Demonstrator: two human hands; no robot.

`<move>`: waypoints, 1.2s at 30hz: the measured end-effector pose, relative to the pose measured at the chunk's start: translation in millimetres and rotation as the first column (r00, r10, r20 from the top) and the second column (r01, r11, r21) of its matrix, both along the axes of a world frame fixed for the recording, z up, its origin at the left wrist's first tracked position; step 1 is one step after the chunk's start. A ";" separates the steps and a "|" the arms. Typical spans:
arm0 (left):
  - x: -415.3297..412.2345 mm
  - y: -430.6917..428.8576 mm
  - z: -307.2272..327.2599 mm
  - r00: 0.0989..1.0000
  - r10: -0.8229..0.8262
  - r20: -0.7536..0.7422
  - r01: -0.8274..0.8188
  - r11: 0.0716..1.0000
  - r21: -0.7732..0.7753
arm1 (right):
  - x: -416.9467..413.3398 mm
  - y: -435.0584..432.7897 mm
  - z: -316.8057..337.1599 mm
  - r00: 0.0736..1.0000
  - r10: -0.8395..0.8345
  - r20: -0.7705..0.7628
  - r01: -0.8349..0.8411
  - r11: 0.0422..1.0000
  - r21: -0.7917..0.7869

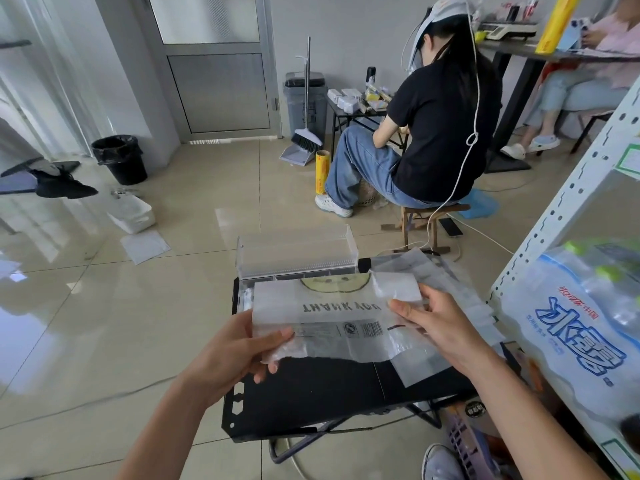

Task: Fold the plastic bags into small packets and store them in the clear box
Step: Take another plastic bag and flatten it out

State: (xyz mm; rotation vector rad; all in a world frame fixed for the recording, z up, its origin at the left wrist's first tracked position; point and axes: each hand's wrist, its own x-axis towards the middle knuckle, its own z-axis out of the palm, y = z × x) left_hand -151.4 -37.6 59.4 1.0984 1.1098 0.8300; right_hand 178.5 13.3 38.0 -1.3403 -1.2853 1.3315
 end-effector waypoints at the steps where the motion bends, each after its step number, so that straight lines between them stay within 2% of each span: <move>1: 0.5 0.1 0.7 0.999 0.004 -0.037 -0.004 1.000 0.010 | -0.3 -0.2 0.5 1.000 -0.006 -0.005 0.006 1.000 0.008; 5: 5.1 -1.7 2.6 0.999 -0.018 -0.050 0.018 1.000 -0.005 | -1.6 -0.9 1.9 0.999 -0.017 0.044 0.013 0.997 0.077; 9: 7.0 -0.3 -0.6 0.997 0.077 -0.003 -0.077 0.997 -0.005 | -3.7 -4.4 6.0 0.999 0.013 0.031 -0.015 0.998 0.056; 11: 6.3 -0.1 -0.9 0.993 0.119 0.017 -0.120 0.992 0.030 | -3.1 -6.1 8.3 0.999 0.044 -0.032 -0.045 0.999 -0.020; 14: 3.9 -0.3 -1.1 0.986 0.164 0.014 -0.164 0.985 0.047 | 3.3 -7.6 10.5 0.966 0.134 -0.222 -0.176 0.968 -0.180; 16: 2.9 -0.1 -1.2 0.983 0.181 0.024 -0.182 0.982 0.051 | 7.9 -6.6 9.2 0.947 0.161 -0.278 -0.226 0.949 -0.221; 21: -1.9 0.3 2.9 0.980 0.159 0.123 -0.164 0.986 0.029 | 9.3 -1.9 1.8 0.951 -0.009 -0.308 -0.086 0.952 -0.292; 24: -4.9 0.3 -0.2 0.979 0.143 0.147 -0.146 0.989 0.015 | 8.2 -1.0 1.3 0.893 -0.084 -0.441 -0.084 0.934 -0.348; 26: -7.5 2.0 -3.0 0.981 0.143 0.132 -0.148 0.988 0.031 | 7.3 -0.5 0.2 0.870 -0.125 -0.476 -0.076 0.921 -0.381; 30: -8.5 5.0 -4.4 0.988 0.094 0.122 -0.103 0.992 0.068 | 2.6 1.1 -1.6 0.849 -0.152 -0.507 -0.076 0.913 -0.401; 36: -5.1 6.9 -1.3 0.959 0.156 0.238 -0.153 0.988 -0.031 | -3.9 1.9 5.1 0.810 -0.193 -0.554 -0.053 0.916 -0.397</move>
